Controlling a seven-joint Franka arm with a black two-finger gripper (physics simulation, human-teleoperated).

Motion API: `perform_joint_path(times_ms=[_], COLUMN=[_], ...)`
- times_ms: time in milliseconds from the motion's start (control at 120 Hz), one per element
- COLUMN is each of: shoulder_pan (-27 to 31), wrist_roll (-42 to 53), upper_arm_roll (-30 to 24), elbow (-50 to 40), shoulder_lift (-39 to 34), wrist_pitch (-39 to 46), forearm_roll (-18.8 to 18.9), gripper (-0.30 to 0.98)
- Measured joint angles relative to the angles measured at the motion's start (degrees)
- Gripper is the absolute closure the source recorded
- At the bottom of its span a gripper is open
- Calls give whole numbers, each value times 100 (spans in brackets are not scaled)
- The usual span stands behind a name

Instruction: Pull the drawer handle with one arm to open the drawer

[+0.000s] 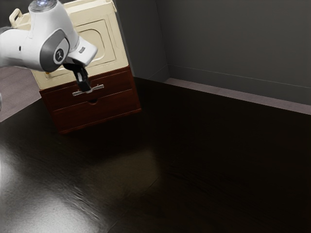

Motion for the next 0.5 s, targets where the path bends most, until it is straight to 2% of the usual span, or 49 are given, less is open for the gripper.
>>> perform_joint_path(times_ms=[367, 500], shoulder_pan=[2, 6], wrist_roll=[74, 37], upper_arm_roll=[283, 381], elbow=[23, 336], shoulder_lift=[222, 471], wrist_pitch=[115, 98], forearm_roll=[-250, -298], gripper=[33, 36])
